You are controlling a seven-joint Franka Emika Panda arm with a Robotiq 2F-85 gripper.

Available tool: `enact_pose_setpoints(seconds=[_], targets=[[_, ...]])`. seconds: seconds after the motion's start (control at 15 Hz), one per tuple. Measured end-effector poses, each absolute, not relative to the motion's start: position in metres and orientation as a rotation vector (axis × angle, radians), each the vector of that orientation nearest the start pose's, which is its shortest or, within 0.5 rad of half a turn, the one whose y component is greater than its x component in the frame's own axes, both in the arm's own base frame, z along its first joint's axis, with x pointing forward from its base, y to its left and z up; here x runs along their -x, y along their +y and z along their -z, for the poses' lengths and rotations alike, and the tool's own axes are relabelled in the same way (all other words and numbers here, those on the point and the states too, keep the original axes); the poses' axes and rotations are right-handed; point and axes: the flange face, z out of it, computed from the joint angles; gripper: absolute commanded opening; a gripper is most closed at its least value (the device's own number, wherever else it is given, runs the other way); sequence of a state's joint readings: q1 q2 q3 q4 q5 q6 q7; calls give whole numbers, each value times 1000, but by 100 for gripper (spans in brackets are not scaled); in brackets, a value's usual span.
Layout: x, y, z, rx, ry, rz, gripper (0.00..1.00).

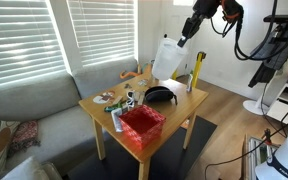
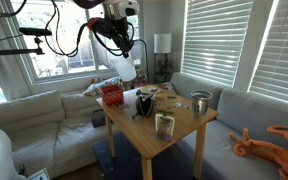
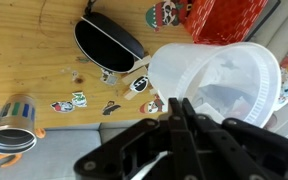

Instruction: Pick up the clear container and put it on the table

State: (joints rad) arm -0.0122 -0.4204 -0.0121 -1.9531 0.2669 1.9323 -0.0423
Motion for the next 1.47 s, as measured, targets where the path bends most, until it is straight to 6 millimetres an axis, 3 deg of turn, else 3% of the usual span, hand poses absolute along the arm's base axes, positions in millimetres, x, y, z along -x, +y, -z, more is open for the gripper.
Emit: enact_pose_setpoints(seconds=[0.13,0.27,0.4,0.6,0.73,1.0,1.47], targets=[[-452,5,-688,2812,55,584,1],[-461,-19,-690,2770,183,641,1],[-472,-68,-684,2743,336,656,1],[-490,-144,-659,2708,572,618,1],[-512,-165,-638,2680,720,561,1],[-565,-159,-614,2621,891,493,1],[-636,-122,-600,2623,925,407,1]])
